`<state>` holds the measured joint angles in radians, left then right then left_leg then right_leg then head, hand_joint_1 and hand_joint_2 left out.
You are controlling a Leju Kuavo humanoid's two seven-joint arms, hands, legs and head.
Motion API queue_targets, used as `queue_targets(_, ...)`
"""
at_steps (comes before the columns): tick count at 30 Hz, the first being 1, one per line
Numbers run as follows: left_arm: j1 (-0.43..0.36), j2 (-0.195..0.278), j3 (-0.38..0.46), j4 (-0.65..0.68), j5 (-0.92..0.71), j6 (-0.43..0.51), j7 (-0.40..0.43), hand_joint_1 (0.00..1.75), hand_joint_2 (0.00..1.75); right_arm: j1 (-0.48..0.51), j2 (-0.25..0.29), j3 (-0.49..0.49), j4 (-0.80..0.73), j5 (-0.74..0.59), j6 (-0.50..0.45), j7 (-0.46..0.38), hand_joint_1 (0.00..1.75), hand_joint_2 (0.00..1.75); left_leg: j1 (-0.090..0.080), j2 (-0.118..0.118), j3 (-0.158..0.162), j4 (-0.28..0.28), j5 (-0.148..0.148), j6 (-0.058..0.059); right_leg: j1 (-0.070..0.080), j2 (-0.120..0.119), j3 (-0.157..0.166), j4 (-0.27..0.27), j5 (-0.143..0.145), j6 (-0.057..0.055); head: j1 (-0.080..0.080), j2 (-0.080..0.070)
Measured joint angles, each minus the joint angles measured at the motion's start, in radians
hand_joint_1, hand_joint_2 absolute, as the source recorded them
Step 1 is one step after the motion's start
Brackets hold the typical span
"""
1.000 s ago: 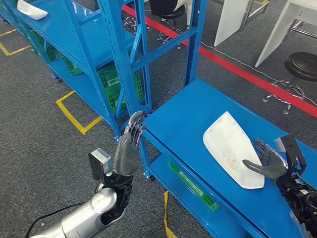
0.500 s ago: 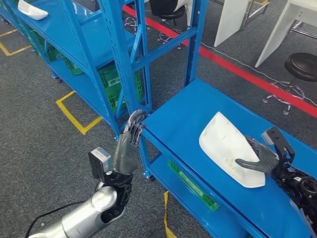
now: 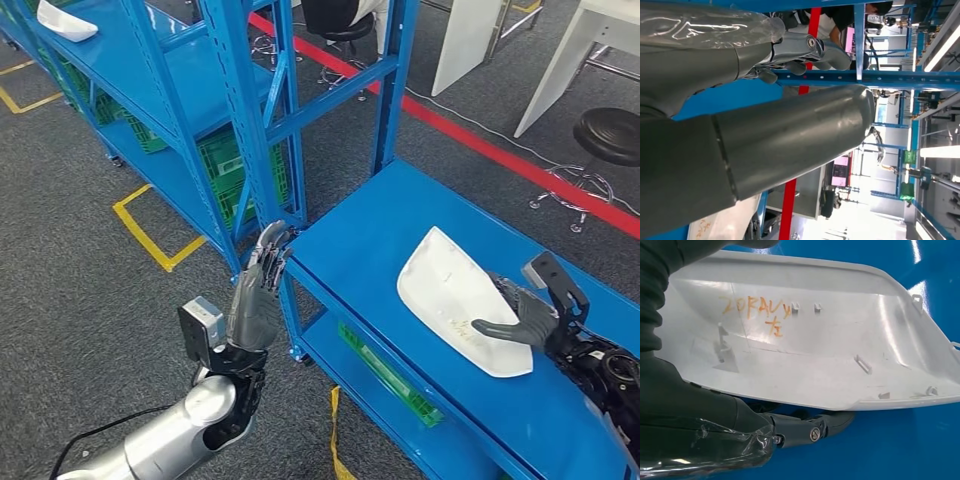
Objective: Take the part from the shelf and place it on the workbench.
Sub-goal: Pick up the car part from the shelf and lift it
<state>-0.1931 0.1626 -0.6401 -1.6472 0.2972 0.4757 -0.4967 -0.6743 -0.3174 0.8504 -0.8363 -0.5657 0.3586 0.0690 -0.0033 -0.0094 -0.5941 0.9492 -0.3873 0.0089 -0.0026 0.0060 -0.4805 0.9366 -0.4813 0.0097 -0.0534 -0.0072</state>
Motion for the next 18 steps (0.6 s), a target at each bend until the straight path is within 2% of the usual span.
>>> queue_targets(1,0.0,0.0,0.0,0.0,0.0,0.0,0.0,0.0,0.0,-0.001,0.0,0.001,0.002,0.0,0.0,0.0,0.22,1.75,0.0,0.0,0.0,0.0,0.0,0.0,0.0,0.0,0.0,0.0,0.0,0.0,0.0,0.0)
queue_targets(4,0.0,0.001,0.0,0.0,0.0,0.0,0.0,0.0,0.0,-0.005,0.001,0.008,0.009,0.002,-0.005,0.001,1.53,1.75,0.0,0.0,0.001,0.0,0.0,0.0,0.0,0.0,0.001,0.0,0.0,0.0,0.0,0.0)
queue_targets(5,0.0,0.002,0.0,0.0,0.0,0.0,0.0,0.0,0.0,-0.007,0.001,0.01,0.012,0.004,-0.011,0.002,1.75,1.75,0.0,0.0,0.001,0.0,0.0,0.0,0.0,0.0,0.001,0.0,0.0,0.0,0.0,0.0)
queue_targets(18,0.0,0.004,0.0,0.0,-0.004,0.014,0.004,0.0,0.0,-0.024,0.005,0.025,0.061,0.083,-0.151,0.068,1.75,1.75,0.0,0.0,0.002,0.0,0.0,0.0,0.0,0.0,0.002,0.0,0.0,0.0,0.0,0.0)
